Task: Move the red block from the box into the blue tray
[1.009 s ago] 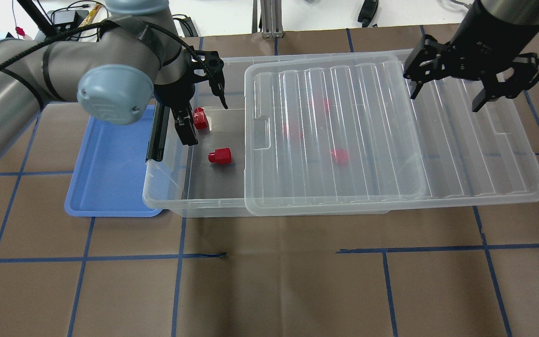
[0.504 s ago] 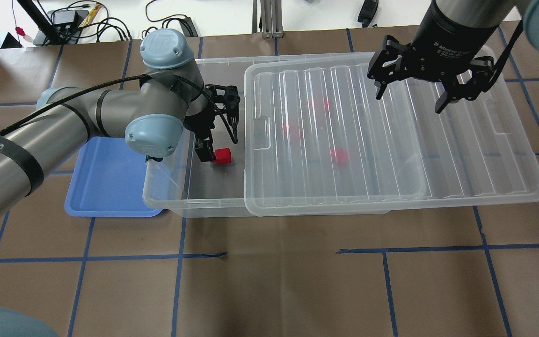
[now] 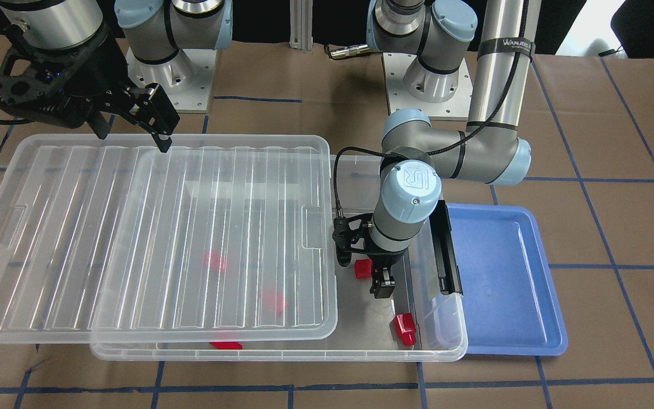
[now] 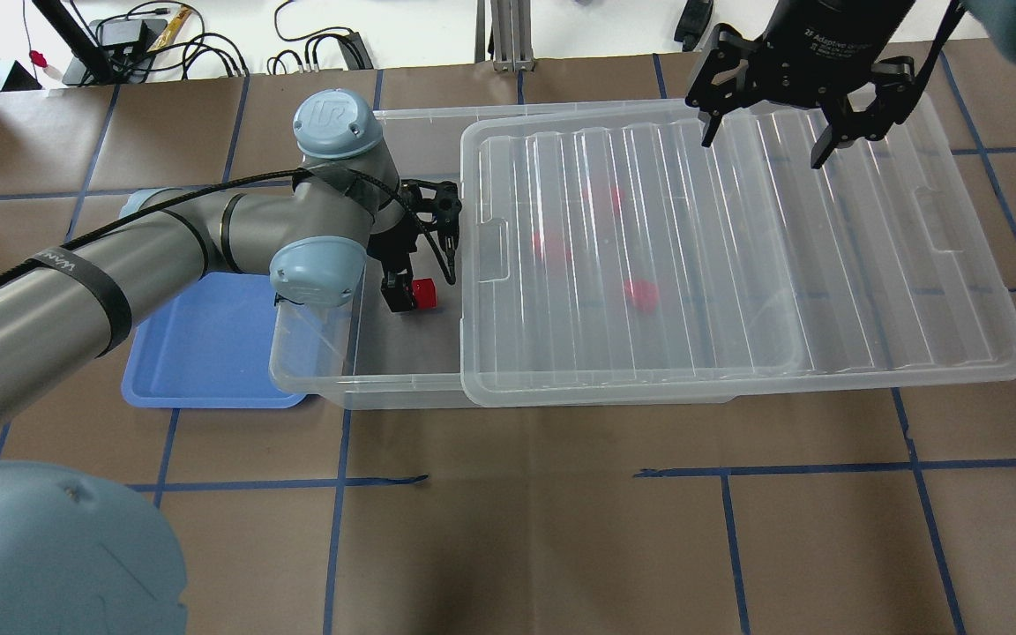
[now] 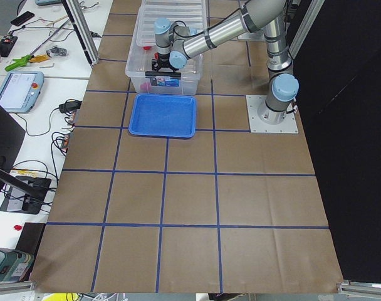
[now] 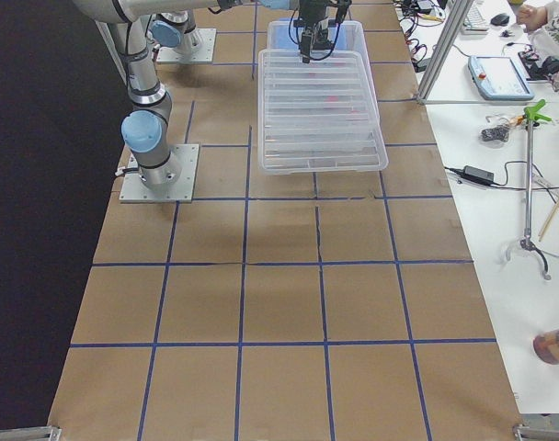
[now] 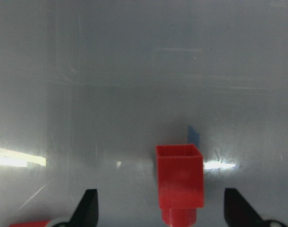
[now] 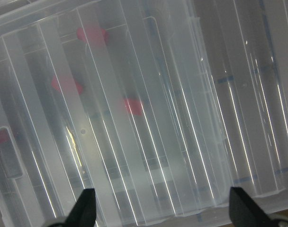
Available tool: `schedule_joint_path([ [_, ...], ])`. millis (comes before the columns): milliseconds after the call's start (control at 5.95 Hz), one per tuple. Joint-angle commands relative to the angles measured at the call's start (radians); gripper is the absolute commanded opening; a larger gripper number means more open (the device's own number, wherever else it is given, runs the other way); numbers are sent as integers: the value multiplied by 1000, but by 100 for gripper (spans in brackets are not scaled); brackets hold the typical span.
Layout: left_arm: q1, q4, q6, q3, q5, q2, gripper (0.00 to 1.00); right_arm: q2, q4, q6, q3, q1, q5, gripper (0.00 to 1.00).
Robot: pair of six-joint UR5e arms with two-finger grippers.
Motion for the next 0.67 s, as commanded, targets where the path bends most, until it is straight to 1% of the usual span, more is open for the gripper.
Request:
schedule_joint_path([
  [0, 0, 23, 1, -1, 2, -41, 85, 0, 3, -7, 3, -2, -5, 100],
  [168, 0, 23, 1, -1, 8, -36, 49, 0, 6, -7, 5, -2, -7, 100],
  [336, 2, 4, -2, 0, 11, -20, 17, -3, 12, -7, 5, -2, -8, 100],
  [504, 2, -11, -5, 6, 12, -6, 10, -7, 9, -9, 32, -4, -8, 100],
])
